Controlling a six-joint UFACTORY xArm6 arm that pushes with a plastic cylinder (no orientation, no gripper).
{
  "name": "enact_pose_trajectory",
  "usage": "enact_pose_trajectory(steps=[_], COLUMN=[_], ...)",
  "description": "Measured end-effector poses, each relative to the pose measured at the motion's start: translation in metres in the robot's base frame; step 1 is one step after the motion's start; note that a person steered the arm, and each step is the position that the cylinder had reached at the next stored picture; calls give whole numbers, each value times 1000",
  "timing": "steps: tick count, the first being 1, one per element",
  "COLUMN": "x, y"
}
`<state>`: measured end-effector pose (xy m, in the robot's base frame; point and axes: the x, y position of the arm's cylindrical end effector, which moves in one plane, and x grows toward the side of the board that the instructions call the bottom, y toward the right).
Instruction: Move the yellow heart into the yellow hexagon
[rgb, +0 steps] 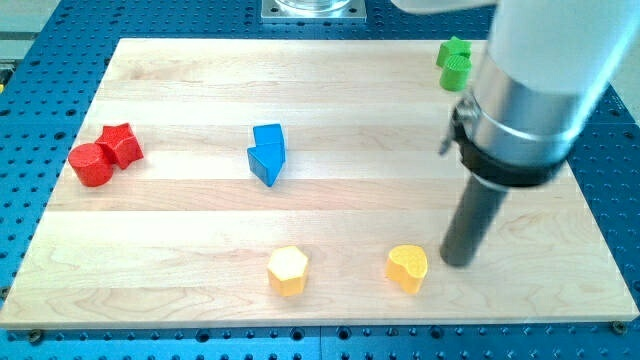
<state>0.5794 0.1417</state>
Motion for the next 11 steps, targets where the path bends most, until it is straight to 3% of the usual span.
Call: enact_pose_trajectory(steps=[1, 2, 3, 4, 5, 6, 7, 8, 9, 11], x=[37, 38, 27, -8, -7, -6, 9, 40, 40, 39], y=[-55, -109, -18, -20, -103, -137, -64, -65, -69, -157])
